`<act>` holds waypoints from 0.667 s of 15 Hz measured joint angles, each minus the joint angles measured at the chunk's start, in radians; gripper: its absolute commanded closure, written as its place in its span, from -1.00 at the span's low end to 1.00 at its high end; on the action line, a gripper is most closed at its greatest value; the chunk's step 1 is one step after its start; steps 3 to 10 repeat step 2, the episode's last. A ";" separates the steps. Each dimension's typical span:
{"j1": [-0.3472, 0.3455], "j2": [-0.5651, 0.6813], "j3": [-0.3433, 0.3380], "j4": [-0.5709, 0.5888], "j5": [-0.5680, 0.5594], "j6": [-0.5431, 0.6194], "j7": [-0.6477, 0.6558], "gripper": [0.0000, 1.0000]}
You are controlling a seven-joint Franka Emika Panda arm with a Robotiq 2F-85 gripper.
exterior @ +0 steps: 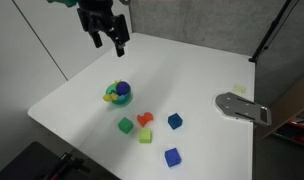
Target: Pick up the yellow toy from the blue block and put it in the green bowl
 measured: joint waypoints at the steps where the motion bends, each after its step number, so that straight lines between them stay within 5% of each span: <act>1: 0.000 -0.014 0.000 -0.001 0.000 -0.010 -0.003 -1.00; 10: 0.000 -0.024 0.000 -0.001 0.000 -0.021 -0.005 -1.00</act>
